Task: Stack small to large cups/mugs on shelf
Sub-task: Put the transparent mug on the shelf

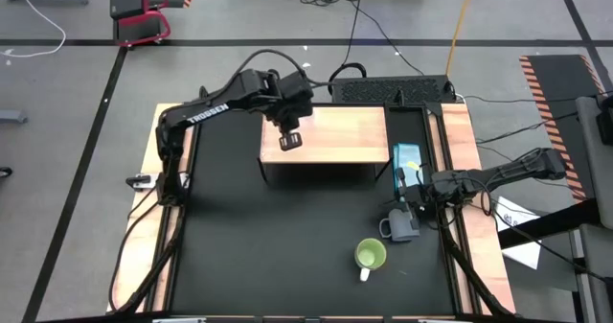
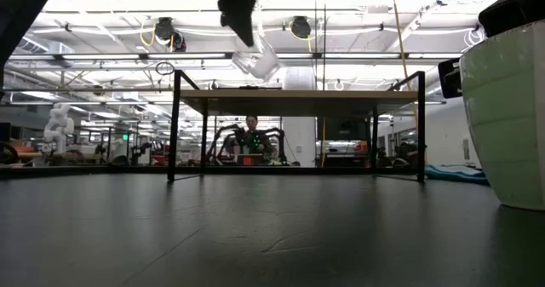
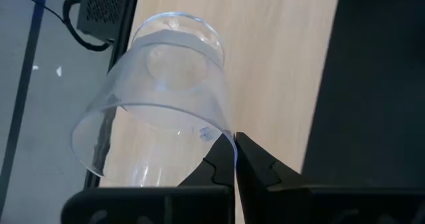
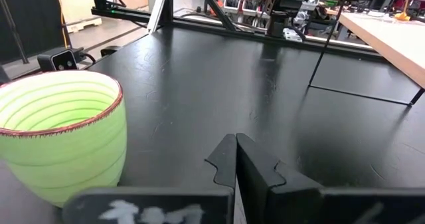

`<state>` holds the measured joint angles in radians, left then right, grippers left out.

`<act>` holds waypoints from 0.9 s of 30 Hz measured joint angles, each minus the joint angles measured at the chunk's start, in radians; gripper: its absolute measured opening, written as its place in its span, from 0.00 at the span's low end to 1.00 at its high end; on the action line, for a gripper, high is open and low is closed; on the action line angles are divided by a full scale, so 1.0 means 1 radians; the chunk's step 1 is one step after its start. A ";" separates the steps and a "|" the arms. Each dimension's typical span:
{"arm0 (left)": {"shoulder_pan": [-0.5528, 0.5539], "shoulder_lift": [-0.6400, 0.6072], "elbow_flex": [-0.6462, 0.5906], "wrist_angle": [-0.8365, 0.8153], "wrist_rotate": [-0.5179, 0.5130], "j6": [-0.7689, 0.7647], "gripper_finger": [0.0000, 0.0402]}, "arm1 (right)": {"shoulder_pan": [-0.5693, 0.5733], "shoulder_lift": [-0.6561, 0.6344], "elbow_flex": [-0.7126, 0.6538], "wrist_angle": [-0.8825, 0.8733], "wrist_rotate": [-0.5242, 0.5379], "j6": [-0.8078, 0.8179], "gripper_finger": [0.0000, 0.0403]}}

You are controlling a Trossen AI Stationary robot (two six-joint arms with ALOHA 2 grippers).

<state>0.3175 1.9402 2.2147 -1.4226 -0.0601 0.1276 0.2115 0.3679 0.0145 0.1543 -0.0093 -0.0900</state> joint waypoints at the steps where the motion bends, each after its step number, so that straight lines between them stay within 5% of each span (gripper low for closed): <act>1: -0.002 0.000 0.017 -0.027 0.002 0.000 0.00 | 0.000 0.000 0.000 0.001 0.000 0.000 0.00; 7: -0.006 -0.002 0.082 -0.152 0.004 -0.004 0.00 | 0.000 0.000 0.000 0.019 0.000 0.000 0.00; 27: -0.078 0.001 0.069 -0.148 -0.004 0.204 0.00 | 0.000 0.004 0.000 0.043 0.000 -0.002 0.00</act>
<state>0.2395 1.9411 2.2837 -1.5710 -0.0638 0.3314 0.2115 0.3721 0.0143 0.1978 -0.0093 -0.0917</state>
